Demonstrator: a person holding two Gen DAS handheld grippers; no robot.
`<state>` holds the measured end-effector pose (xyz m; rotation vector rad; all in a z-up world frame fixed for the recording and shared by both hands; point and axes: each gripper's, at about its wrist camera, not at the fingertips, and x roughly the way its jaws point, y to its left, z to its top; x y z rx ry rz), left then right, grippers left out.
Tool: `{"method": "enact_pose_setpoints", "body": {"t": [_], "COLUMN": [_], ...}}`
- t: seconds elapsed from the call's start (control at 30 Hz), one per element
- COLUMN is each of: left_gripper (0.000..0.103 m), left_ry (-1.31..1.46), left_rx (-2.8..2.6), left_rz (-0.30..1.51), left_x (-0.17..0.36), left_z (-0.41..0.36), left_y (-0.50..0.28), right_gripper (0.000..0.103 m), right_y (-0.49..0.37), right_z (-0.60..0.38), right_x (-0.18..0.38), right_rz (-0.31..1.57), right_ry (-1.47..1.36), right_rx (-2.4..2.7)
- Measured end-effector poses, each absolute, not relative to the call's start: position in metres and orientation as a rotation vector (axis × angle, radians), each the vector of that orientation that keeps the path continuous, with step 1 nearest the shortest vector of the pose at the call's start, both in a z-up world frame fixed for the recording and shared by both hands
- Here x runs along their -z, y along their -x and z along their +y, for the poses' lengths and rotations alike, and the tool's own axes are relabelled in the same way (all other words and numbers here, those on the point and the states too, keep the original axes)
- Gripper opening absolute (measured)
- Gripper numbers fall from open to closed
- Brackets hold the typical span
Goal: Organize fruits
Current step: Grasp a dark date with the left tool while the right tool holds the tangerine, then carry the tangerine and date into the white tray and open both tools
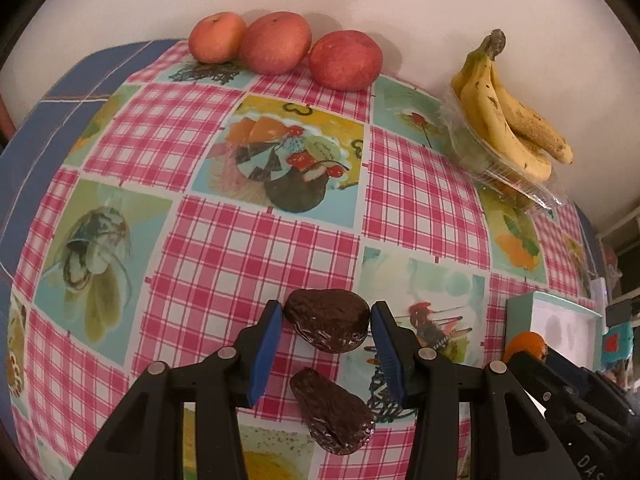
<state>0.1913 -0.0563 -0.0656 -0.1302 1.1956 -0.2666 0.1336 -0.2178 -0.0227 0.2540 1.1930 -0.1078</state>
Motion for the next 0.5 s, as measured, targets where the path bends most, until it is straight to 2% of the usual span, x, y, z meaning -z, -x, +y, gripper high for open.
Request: {"method": "enact_pose_setpoints", "body": {"t": [0.5], "left_gripper": [0.048], "left_ry": [0.093], "left_rx": [0.301], "left_rz": [1.178], "left_x": [0.055], "left_z": [-0.059], "left_y": [-0.187], "right_gripper": [0.037], "right_y": [-0.132], "right_z": [-0.219], "right_x": [0.018], "right_rz": [1.183], "right_ry": [-0.25], "right_rx": [0.105]}}
